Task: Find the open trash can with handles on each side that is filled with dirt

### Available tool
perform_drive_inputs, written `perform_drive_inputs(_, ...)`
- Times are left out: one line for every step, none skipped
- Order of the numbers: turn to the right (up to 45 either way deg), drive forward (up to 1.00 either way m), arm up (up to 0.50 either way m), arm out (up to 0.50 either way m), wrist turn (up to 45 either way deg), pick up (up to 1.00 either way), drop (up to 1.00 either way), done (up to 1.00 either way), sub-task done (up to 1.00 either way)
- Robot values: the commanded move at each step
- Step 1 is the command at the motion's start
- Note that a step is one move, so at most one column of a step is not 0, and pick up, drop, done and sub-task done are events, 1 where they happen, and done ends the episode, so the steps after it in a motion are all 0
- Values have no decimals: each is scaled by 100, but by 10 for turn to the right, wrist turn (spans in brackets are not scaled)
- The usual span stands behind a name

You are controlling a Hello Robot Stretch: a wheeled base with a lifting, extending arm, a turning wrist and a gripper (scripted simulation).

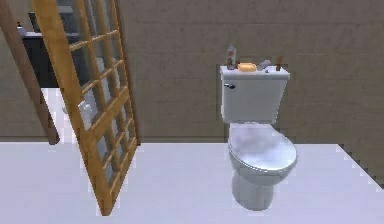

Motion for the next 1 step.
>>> perform_drive_inputs(0, 30, 0, 0, 0, 0, 0, 0, 0)
